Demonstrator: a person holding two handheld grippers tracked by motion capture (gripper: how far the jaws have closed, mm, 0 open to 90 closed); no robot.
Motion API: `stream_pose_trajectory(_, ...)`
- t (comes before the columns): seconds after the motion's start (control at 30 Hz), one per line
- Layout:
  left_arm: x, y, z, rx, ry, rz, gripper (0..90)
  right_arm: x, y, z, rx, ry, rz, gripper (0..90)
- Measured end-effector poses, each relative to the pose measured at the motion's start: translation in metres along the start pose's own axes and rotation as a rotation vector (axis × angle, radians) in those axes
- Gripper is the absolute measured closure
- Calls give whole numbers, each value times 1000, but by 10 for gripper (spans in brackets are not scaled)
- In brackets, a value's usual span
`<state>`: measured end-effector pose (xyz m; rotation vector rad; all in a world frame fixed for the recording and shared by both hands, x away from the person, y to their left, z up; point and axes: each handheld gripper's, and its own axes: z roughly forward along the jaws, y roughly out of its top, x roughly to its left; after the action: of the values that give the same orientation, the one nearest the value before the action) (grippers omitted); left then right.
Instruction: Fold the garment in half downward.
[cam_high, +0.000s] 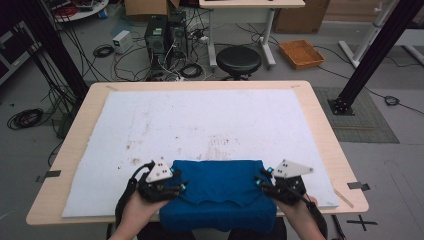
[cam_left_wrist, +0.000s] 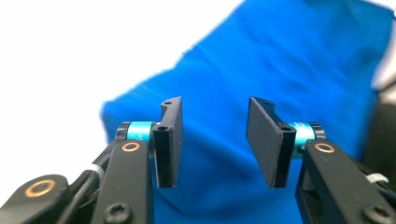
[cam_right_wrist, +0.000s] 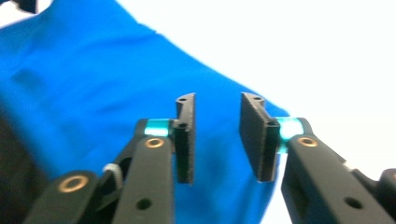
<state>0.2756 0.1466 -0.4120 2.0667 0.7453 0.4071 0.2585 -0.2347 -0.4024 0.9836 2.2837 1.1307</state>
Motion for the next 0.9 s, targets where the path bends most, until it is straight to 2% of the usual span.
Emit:
stream_pose_trajectory(0.1, 20, 10, 12, -1, 55, -43, 532, -26, 9, 17, 0, -28, 91, 616)
stream_pose_trajectory(0.17, 31, 12, 21, 17, 70, -84, 524, -42, 10, 32, 27, -31, 142, 616)
stream_pose_trajectory(0.2, 36, 11, 26, 41, 70, -105, 525, -48, 8, 39, 44, -33, 158, 620)
stream_pose_trajectory(0.27, 41, 6, 35, 110, 81, -115, 537, -56, 4, 51, 86, -2, 191, 712)
stream_pose_trajectory(0.33, 44, 0, 38, 128, 72, -125, 601, -58, -2, 57, 106, 25, 196, 821)
stream_pose_trajectory(0.4, 45, -6, 39, 130, 71, -130, 670, -57, -6, 59, 114, 20, 175, 876)
stream_pose_trajectory(0.53, 45, -9, 38, 134, 71, -143, 685, -60, -6, 58, 102, 19, 172, 880)
stream_pose_trajectory(0.63, 45, -9, 34, 123, 85, -157, 637, -60, -7, 56, 96, 14, 170, 844)
stream_pose_trajectory(0.73, 49, -8, 26, 67, 92, -189, 548, -59, -6, 51, 71, -3, 174, 760)
stream_pose_trajectory(0.83, 54, -7, 23, 14, 81, -207, 505, -62, -3, 45, 29, -13, 211, 661)
stream_pose_trajectory(0.9, 55, -7, 25, 6, 68, -218, 474, -64, -4, 45, 22, -1, 239, 621)
